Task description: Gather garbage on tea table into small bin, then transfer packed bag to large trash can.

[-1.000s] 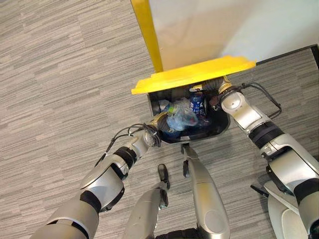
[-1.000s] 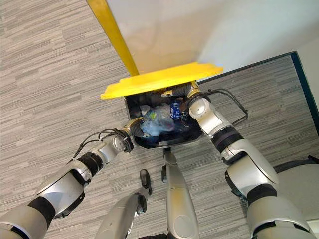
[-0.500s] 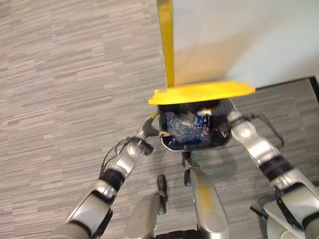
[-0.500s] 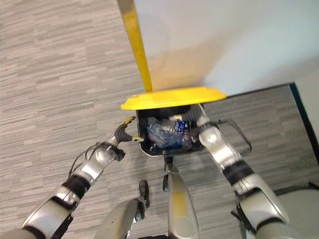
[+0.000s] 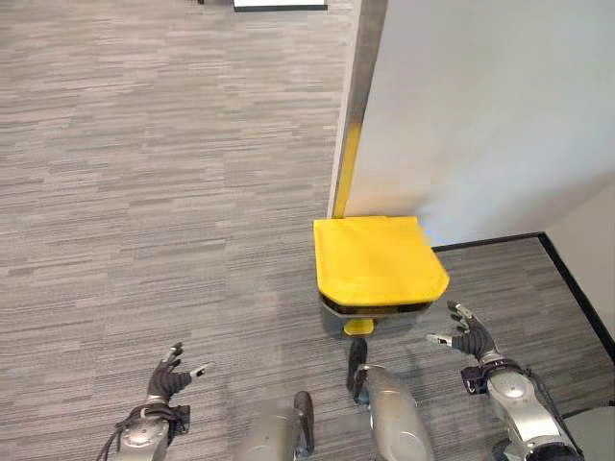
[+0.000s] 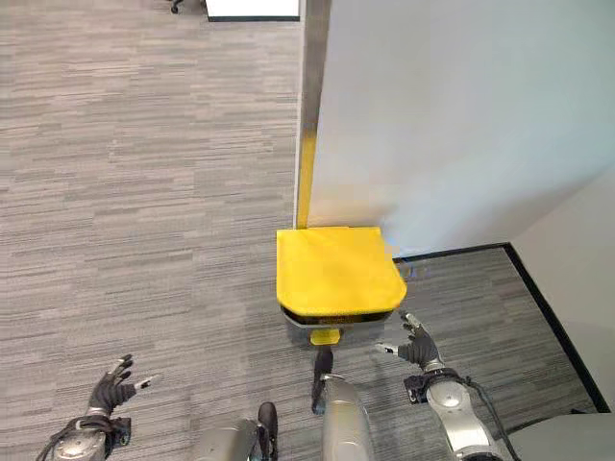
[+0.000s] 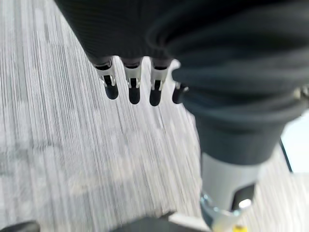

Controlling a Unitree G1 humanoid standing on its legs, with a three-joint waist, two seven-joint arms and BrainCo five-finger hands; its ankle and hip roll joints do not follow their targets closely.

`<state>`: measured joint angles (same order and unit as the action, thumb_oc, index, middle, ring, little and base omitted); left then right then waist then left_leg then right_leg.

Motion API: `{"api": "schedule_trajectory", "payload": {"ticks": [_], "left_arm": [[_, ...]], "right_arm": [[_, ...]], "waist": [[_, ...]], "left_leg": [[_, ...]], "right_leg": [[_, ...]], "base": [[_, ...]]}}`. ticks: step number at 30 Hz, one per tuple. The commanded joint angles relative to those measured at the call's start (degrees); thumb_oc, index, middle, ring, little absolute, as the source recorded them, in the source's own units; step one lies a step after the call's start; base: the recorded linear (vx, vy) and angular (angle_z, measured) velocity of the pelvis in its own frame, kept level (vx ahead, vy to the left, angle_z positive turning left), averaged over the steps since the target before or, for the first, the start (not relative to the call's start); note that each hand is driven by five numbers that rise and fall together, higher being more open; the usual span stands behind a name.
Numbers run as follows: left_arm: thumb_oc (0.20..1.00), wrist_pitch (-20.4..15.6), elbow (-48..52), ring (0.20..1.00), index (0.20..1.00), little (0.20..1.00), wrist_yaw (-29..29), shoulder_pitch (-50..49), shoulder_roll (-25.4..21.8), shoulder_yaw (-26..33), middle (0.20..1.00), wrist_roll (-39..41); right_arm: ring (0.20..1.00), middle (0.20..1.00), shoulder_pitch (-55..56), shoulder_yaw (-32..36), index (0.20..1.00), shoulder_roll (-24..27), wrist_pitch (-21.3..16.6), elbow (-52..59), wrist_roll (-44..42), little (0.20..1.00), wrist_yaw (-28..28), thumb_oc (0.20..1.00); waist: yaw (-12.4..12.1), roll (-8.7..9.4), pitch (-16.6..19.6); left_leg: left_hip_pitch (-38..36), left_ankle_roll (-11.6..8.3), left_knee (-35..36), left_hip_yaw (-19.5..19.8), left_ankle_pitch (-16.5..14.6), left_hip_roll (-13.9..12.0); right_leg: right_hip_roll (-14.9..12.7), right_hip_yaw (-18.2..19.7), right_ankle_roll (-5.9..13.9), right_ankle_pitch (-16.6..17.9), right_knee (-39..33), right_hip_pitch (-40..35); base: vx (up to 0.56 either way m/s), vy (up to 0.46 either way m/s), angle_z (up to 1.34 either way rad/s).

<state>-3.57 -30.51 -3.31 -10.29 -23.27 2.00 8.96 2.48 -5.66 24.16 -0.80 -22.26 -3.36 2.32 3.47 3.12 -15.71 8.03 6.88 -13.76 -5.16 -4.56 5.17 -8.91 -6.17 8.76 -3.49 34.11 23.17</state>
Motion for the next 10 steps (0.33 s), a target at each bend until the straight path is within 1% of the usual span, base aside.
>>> {"api": "schedule_trajectory", "payload": {"ticks": [1,2,3,4,7,9,10], "left_arm": [[1.000,-1.6,3.3,1.000,1.000,1.000,-0.3,3.0,-3.0,-0.1,1.000,0.3],[1.000,-1.6,3.3,1.000,1.000,1.000,-0.3,3.0,-3.0,-0.1,1.000,0.3],[1.000,-1.5,3.1,1.000,1.000,1.000,-0.1,2.7,-2.5,-0.1,1.000,0.6],[1.000,-1.6,3.0,1.000,1.000,1.000,-0.1,2.4,-2.2,-0.1,1.000,0.9],[1.000,-1.4,2.7,1.000,1.000,1.000,0.7,1.9,-2.0,-0.4,1.000,0.2],[1.000,-1.1,1.8,1.000,1.000,1.000,1.2,1.7,-1.4,-0.4,1.000,0.4],[1.000,-1.1,1.8,1.000,1.000,1.000,1.2,1.7,-1.4,-0.4,1.000,0.4]], "right_arm": [[1.000,1.000,-2.8,1.6,1.000,-0.3,-2.3,-0.9,0.0,1.000,0.7,1.000],[1.000,1.000,-2.8,1.6,1.000,-0.3,-2.3,-0.9,0.0,1.000,0.7,1.000],[1.000,1.000,-2.5,1.5,1.000,0.3,-2.2,-2.1,0.5,1.000,0.8,1.000],[1.000,1.000,-2.5,1.4,1.000,0.4,-1.8,-2.5,0.4,1.000,0.7,1.000],[1.000,1.000,-1.0,2.1,1.000,0.9,-1.7,-2.4,0.3,1.000,0.5,1.000],[1.000,1.000,-0.2,2.7,1.000,1.4,-1.5,-3.7,0.4,1.000,0.6,1.000],[1.000,1.000,-0.2,2.8,1.000,1.4,-1.5,-3.7,0.3,1.000,0.6,1.000]], "waist": [[-2.3,1.58,1.7],[-2.4,1.57,1.7],[-2.3,1.77,2.5],[-2.2,1.71,3.0],[-1.8,1.66,4.7],[-1.4,1.38,5.6],[-1.4,1.37,5.6]], "left_leg": [[-6.5,-5.24,4.3,0.4,-6.6,-0.1],[-6.5,-5.25,4.3,0.3,-6.6,-0.2],[-6.2,-5.93,4.8,-0.3,-5.8,-0.9],[-6.5,-6.30,6.0,-0.7,-5.3,-1.4],[-7.7,-6.63,7.7,-1.2,-5.1,-1.8],[-8.8,-7.00,9.4,-1.2,-4.2,-2.2],[-8.9,-7.01,9.5,-1.2,-4.2,-2.2]], "right_leg": [[3.6,1.0,-0.51,2.6,-21.6,-12.2],[3.6,1.1,-0.52,2.7,-21.7,-12.3],[4.5,1.8,-0.43,3.6,-26.0,-13.9],[4.8,1.7,-0.42,4.2,-28.0,-14.6],[4.9,1.2,-0.73,4.6,-32.0,-17.3],[5.4,1.0,-1.05,4.9,-34.7,-19.3],[5.4,1.0,-1.05,4.9,-34.7,-19.4]], "base": [[0.07,-0.198,-0.34],[0.11,-0.290,-0.19],[0.04,-0.138,0.02],[0.06,-0.169,-0.18],[0.09,-0.096,-0.13],[0.08,-0.087,-0.04],[0.05,-0.066,-0.14]]}}
